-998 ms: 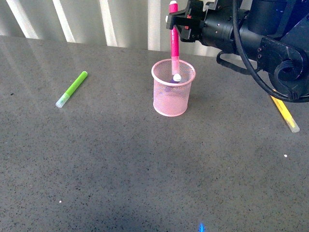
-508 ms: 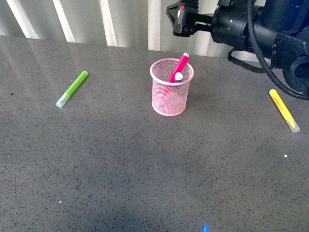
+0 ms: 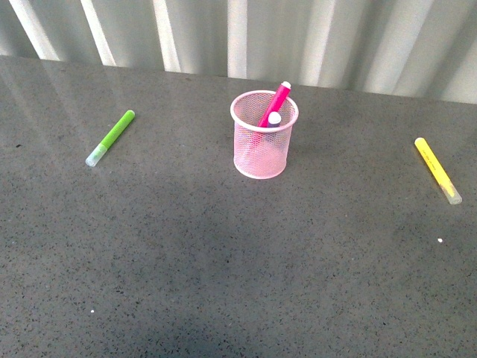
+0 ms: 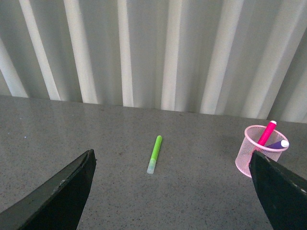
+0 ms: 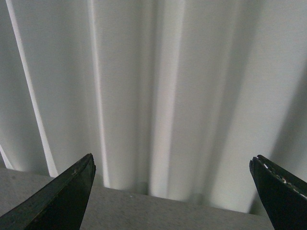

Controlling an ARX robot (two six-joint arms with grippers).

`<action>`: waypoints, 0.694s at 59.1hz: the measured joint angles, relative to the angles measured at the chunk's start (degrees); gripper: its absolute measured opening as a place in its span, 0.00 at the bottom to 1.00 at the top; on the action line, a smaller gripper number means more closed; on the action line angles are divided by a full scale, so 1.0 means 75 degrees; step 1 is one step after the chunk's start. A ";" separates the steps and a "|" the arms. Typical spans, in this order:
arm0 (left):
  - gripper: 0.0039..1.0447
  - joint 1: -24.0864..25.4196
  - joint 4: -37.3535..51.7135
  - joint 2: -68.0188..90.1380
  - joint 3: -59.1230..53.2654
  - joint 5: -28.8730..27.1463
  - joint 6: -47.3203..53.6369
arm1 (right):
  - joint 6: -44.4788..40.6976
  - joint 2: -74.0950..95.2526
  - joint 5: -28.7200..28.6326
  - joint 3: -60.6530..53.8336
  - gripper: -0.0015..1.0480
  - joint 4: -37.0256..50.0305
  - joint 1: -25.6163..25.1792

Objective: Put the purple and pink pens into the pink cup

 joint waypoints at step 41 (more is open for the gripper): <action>0.94 0.0000 0.0000 -0.0006 0.0000 0.0000 0.0000 | 0.0382 -0.5823 -0.0982 -0.3153 0.26 -0.3663 -0.1550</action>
